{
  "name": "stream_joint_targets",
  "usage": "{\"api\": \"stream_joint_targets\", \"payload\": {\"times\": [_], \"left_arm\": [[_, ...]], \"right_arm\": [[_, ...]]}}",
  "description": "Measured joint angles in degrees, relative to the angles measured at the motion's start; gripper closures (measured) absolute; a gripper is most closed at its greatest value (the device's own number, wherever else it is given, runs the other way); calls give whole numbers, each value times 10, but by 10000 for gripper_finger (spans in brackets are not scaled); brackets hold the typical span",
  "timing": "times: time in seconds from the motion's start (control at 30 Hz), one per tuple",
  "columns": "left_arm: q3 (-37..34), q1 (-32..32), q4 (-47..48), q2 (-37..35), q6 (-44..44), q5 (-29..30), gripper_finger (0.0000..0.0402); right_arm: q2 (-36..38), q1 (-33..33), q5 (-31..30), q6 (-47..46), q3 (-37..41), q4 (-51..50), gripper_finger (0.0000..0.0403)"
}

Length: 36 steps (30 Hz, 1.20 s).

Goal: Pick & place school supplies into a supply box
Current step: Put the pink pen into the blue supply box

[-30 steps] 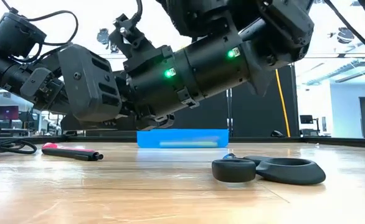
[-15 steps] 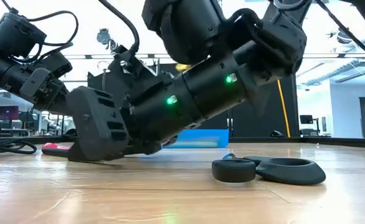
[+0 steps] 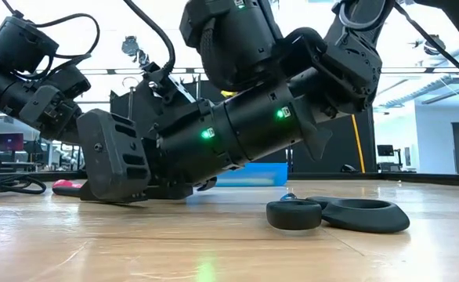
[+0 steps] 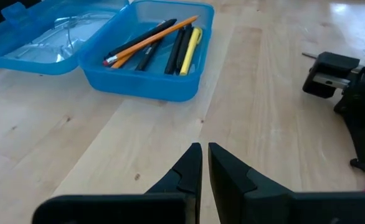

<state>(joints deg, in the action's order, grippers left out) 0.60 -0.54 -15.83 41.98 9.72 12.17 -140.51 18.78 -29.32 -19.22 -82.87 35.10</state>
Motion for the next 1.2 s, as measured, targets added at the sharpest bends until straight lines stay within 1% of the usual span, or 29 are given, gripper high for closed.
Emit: {"api": "stream_joint_targets", "payload": {"times": [0.17,0.3,0.4,0.53,0.6,0.7,0.77,0.9,1.03,1.2], "left_arm": [[0,0,-2,0,0,-2,371],[0,0,-2,0,0,-2,371],[0,0,-2,0,0,-2,371],[0,0,-2,0,-1,-2,371],[0,0,-1,0,-1,-2,371],[0,0,1,0,-1,-2,371],[0,0,4,0,-2,-2,371],[0,0,4,0,-3,-2,371],[0,0,5,0,-4,-2,371],[0,0,6,0,-4,-2,371]], "right_arm": [[0,-3,-3,-17,0,-4,248],[0,-4,-3,-26,1,-9,271],[0,-5,-2,-28,1,-9,301],[0,-8,7,-29,1,-10,351],[-1,-10,23,-31,1,-11,370],[-3,-14,50,-28,1,-17,371],[-2,-16,52,-28,1,-17,371],[-2,-15,46,-28,1,-17,371],[1,-8,27,-2,2,23,371],[28,0,11,39,4,-4,371]]}}
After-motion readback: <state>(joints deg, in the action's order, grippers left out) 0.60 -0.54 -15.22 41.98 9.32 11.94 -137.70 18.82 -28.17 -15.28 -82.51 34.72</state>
